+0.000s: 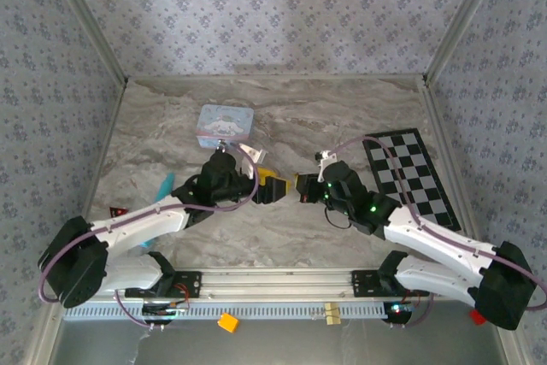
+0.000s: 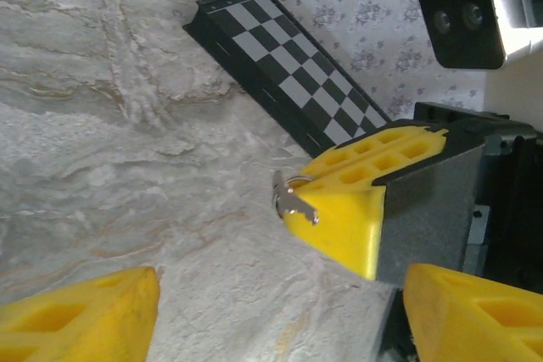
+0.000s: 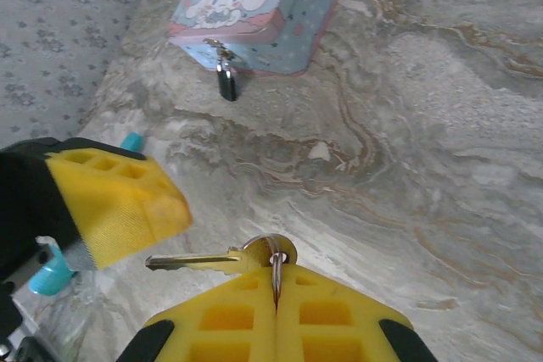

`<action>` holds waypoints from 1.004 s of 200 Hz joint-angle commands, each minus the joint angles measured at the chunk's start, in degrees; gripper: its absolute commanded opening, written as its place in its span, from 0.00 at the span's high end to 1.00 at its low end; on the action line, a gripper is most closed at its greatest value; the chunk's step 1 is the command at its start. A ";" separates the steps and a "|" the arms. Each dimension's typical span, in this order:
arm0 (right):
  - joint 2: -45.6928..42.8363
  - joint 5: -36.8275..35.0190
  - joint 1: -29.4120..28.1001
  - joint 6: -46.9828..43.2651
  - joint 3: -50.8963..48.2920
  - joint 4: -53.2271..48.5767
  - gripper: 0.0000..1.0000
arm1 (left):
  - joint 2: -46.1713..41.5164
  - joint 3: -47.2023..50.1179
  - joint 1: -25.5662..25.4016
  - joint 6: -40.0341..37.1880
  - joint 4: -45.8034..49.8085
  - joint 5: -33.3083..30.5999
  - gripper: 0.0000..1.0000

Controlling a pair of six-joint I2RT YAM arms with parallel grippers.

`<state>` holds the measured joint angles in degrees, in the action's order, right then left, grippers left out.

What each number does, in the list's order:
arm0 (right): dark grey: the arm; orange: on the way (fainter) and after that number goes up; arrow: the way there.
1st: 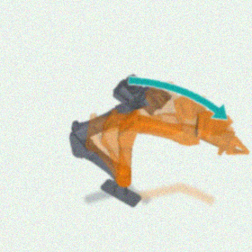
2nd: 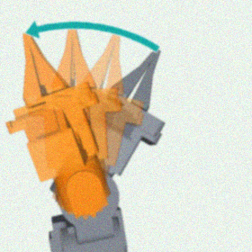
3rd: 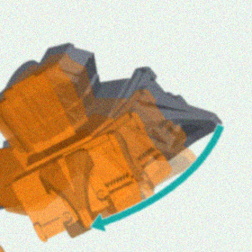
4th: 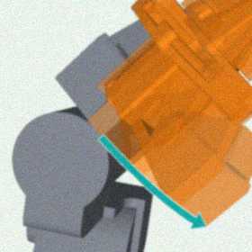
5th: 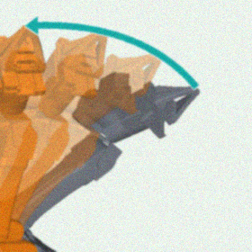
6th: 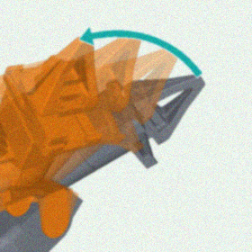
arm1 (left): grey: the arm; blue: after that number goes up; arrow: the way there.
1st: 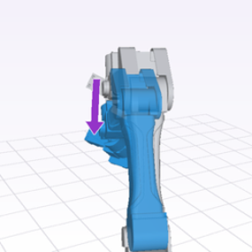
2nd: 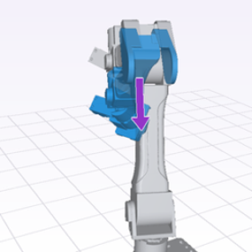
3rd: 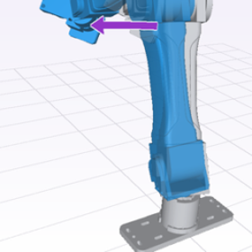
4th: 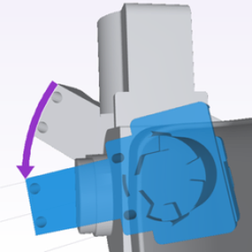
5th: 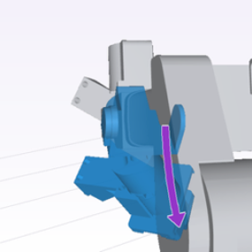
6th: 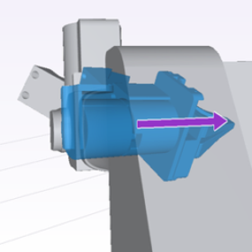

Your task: Unlock a padlock with a key

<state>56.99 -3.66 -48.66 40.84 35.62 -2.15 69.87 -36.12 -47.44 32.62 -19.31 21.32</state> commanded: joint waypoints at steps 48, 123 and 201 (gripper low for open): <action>0.94 2.52 -2.26 -1.55 0.86 3.05 1.00 | 2.25 -0.91 -0.51 3.23 -5.44 -1.07 0.43; 1.63 2.45 -3.53 -2.08 0.48 3.66 1.00 | 0.99 0.15 -0.46 3.85 -5.66 -2.67 0.62; 1.12 1.73 -4.19 -2.52 0.30 3.69 1.00 | 1.23 -0.18 -0.35 3.75 -4.68 -1.56 0.82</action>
<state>58.54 -2.11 -52.29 39.38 35.57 0.47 71.64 -36.03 -47.75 36.73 -23.22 18.65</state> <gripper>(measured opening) 0.052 0.218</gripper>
